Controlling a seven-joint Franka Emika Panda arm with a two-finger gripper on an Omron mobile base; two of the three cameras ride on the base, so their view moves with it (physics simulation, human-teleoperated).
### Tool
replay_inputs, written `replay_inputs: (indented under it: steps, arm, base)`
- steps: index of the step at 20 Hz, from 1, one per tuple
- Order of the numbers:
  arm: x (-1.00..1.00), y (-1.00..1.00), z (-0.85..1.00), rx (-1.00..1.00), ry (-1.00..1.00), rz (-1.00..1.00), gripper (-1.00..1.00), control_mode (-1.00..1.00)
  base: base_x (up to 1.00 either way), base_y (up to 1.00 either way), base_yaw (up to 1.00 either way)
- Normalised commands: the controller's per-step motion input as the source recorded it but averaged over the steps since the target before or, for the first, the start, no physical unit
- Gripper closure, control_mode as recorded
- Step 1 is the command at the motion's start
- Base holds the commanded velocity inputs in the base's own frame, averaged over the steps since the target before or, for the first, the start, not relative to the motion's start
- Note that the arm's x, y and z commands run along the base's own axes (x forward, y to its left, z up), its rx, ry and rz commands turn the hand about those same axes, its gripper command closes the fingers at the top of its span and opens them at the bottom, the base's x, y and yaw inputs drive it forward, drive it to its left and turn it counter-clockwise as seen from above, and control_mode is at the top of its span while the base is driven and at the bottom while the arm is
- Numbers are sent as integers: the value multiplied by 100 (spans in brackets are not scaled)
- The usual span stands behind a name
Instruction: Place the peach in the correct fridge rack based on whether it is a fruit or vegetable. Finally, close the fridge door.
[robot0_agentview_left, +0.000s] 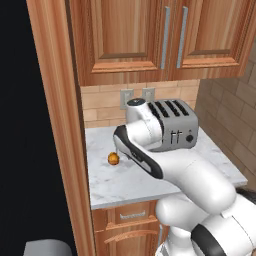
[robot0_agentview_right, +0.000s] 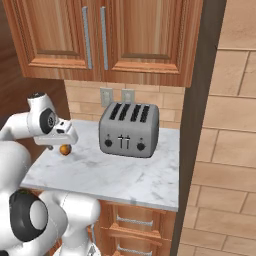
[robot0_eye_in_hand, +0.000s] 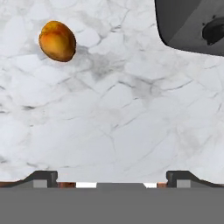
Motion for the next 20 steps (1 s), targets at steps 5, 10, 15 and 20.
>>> replay_inputs:
  steps: [5, 10, 15, 20]
  arm:
    - [52, 32, -50, 2, -12, 6, -100, -100]
    - [58, 39, -31, 1, -2, 3, -100, -100]
    - [41, 25, -19, 0, 1, 0, -100, -100]
    - [40, 11, -21, 0, 5, 1, -100, -100]
  base:
    - [0, 0, 0]
    - [0, 0, 0]
    - [0, 0, 0]
    - [0, 0, 0]
